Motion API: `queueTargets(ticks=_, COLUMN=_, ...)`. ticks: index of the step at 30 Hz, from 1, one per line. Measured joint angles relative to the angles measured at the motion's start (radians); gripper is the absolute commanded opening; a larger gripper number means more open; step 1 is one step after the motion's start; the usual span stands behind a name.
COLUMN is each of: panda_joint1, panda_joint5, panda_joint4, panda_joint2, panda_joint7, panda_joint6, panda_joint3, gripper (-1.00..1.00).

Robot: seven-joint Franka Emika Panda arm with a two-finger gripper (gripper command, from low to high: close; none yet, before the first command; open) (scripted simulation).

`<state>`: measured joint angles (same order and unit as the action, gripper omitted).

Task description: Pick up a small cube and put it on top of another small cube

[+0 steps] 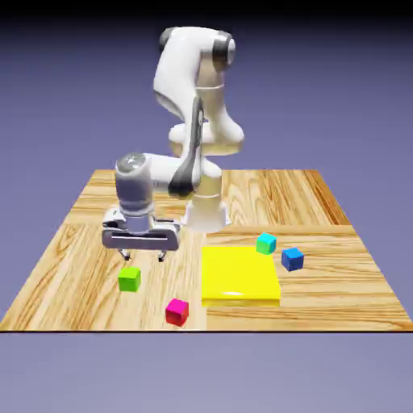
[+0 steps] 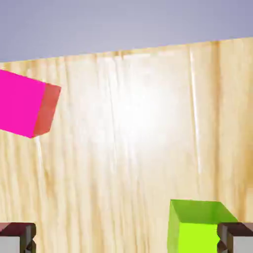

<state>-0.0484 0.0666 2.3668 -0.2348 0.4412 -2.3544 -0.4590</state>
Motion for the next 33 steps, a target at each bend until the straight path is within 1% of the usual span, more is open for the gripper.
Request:
queueTargets(ticks=4, panda_joint1=-0.006, panda_joint5=0.012, panda_joint4=-0.079, panda_joint2=-0.143, panda_joint7=-0.053, panda_joint6=0.121, panda_joint3=-0.081, gripper=0.00)
queueTargets(ticks=5, panda_joint1=-0.006, panda_joint5=0.012, panda_joint4=-0.079, panda_joint2=-0.143, panda_joint7=-0.053, panda_joint6=0.121, panda_joint3=-0.081, gripper=0.00)
queueTargets(ticks=8, panda_joint1=0.038, panda_joint5=0.074, panda_joint4=-0.050, panda_joint2=-0.251, panda_joint7=-0.093, panda_joint6=-0.009, panda_joint3=-0.027, gripper=0.00)
queueTargets(ticks=9, panda_joint1=0.050, panda_joint5=0.091, panda_joint4=-0.042, panda_joint2=-0.279, panda_joint7=-0.103, panda_joint6=-0.043, panda_joint3=-0.013, gripper=-1.00)
queueTargets(ticks=11, panda_joint1=0.050, panda_joint5=0.093, panda_joint4=-0.042, panda_joint2=-0.279, panda_joint7=-0.104, panda_joint6=-0.042, panda_joint3=-0.013, gripper=-1.00)
queueTargets(ticks=15, panda_joint1=-0.013, panda_joint5=0.008, panda_joint4=-0.074, panda_joint2=-0.138, panda_joint7=-0.060, panda_joint6=0.119, panda_joint3=-0.073, gripper=-1.00)
queueTargets(ticks=33, panda_joint1=-0.552, panda_joint5=-0.550, panda_joint4=0.258, panda_joint2=0.223, panda_joint7=-0.433, panda_joint6=-0.059, panda_joint3=0.581, gripper=-1.00)
